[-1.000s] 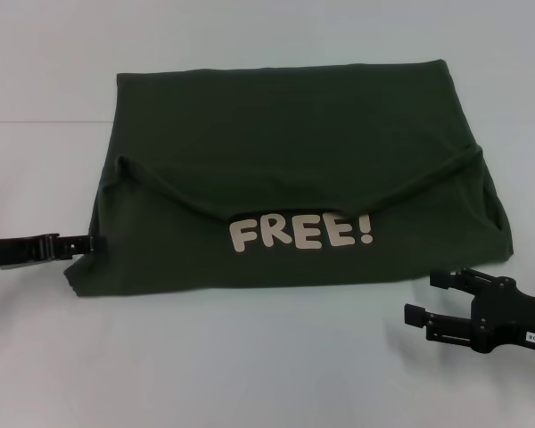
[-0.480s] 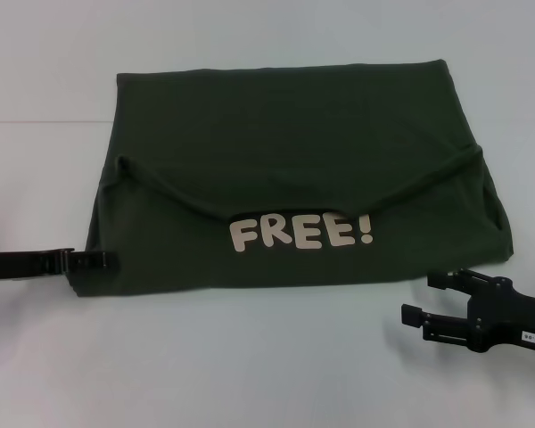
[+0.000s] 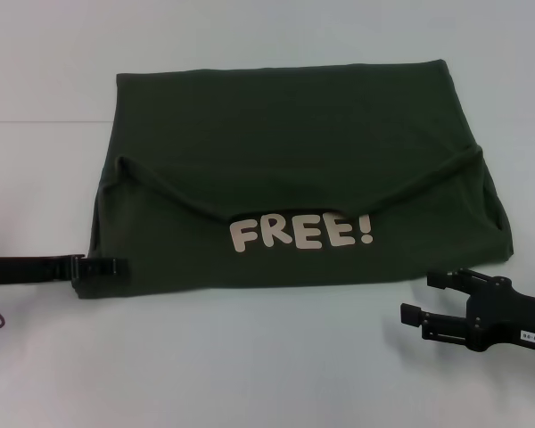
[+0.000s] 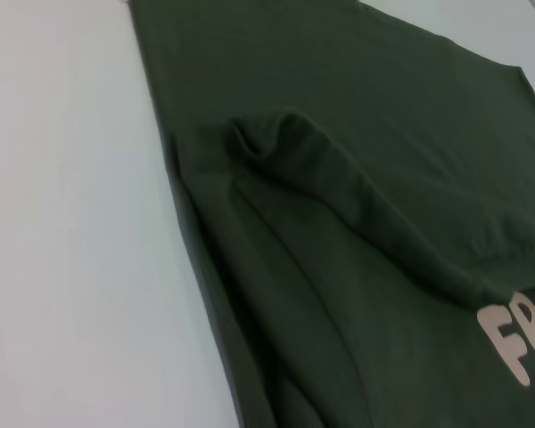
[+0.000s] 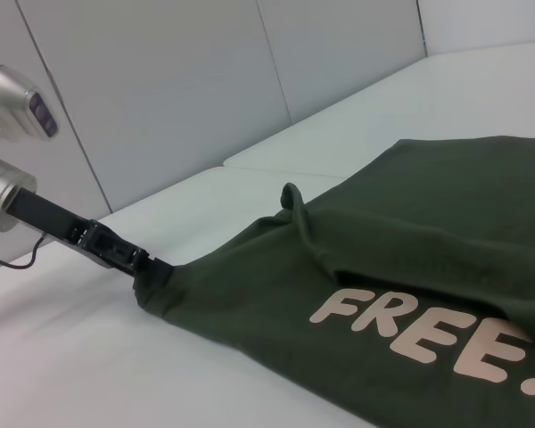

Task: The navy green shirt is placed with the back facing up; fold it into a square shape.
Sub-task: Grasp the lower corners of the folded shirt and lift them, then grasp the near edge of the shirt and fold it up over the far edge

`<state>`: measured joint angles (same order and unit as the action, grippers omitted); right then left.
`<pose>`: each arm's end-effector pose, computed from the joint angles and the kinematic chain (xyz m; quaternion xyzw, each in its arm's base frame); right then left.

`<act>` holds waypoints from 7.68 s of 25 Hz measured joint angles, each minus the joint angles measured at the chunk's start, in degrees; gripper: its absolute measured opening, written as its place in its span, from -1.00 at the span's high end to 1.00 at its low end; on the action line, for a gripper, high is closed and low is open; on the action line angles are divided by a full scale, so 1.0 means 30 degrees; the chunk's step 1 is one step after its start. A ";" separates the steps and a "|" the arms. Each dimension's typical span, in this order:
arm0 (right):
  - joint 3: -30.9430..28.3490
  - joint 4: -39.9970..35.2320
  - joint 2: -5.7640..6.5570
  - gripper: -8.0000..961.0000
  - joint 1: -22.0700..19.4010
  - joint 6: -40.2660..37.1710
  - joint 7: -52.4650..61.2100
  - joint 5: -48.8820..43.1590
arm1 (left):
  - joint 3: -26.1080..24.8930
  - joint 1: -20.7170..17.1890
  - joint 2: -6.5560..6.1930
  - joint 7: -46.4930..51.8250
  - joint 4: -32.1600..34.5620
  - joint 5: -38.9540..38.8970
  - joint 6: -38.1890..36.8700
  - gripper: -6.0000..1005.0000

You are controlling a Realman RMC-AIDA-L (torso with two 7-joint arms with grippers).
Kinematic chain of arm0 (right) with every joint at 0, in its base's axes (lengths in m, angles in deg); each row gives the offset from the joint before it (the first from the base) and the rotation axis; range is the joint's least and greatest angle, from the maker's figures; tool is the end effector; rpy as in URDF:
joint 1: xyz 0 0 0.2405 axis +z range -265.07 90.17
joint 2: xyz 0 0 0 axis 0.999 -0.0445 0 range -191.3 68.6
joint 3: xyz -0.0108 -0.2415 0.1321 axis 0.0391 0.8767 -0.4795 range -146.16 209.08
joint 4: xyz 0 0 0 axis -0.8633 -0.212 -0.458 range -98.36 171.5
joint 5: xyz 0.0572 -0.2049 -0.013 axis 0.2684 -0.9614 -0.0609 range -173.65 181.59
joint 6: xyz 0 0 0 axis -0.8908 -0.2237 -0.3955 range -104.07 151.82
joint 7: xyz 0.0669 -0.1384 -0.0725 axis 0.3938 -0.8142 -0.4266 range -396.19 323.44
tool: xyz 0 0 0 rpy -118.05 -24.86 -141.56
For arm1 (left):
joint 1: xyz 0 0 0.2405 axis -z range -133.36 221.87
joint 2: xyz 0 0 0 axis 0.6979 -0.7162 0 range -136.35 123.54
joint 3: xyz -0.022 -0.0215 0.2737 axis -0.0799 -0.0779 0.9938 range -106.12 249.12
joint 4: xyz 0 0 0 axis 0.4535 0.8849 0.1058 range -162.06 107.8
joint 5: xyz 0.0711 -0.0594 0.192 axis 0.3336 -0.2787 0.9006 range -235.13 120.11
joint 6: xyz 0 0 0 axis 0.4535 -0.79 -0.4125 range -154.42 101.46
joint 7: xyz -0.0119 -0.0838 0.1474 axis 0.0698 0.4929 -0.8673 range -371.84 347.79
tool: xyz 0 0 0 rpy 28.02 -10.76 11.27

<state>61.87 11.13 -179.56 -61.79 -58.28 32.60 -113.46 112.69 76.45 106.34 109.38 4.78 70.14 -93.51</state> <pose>0.3314 0.3199 -0.0491 -0.9075 0.2868 0.2364 0.1955 -0.3563 0.3862 -0.0064 -0.7851 -0.5662 -0.1161 0.2225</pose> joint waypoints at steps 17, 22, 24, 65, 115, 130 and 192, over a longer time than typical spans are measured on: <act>0.0000 -0.0136 -0.0002 -0.87 0.0000 -0.0005 0.0478 -0.0028 | 0.0840 0.0051 0.0090 0.0944 0.0383 0.0550 0.0570 0.26; 0.0000 -0.0136 -0.0001 -0.87 0.0001 -0.0007 0.0478 -0.0028 | 0.1019 0.0063 0.0079 0.0821 0.0383 0.0550 0.0498 0.73; 0.0000 -0.0136 -0.0001 -0.87 0.0001 -0.0016 0.0490 -0.0028 | 0.1034 0.0067 0.0075 0.0817 0.0383 0.0550 0.0501 0.78; 0.3226 -0.5179 0.2506 -0.86 0.6997 0.2605 2.7317 -1.2995 | 0.0998 0.0226 -0.0086 0.0517 0.0379 0.0545 -0.0069 0.94; 0.3224 -0.4861 0.1570 0.85 0.6472 0.2938 2.5931 -1.2858 | 0.0905 0.0314 -0.0572 0.0825 0.0519 0.0518 -0.2132 0.95; 0.3504 -0.7580 0.1591 0.87 0.4431 -0.7102 2.1953 -1.3283 | 0.0801 0.0990 -0.1356 0.1987 0.1436 0.4501 -1.1324 0.95; -0.2431 -0.1099 -0.0144 0.87 0.5477 1.1190 1.5406 -0.2020 | -1.0186 0.1827 0.1678 -0.3103 -0.0872 -0.0107 0.0876 0.94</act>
<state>54.57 7.84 -179.99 -45.36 -24.71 78.82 -119.52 82.13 81.93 111.37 100.07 2.16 69.82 -90.88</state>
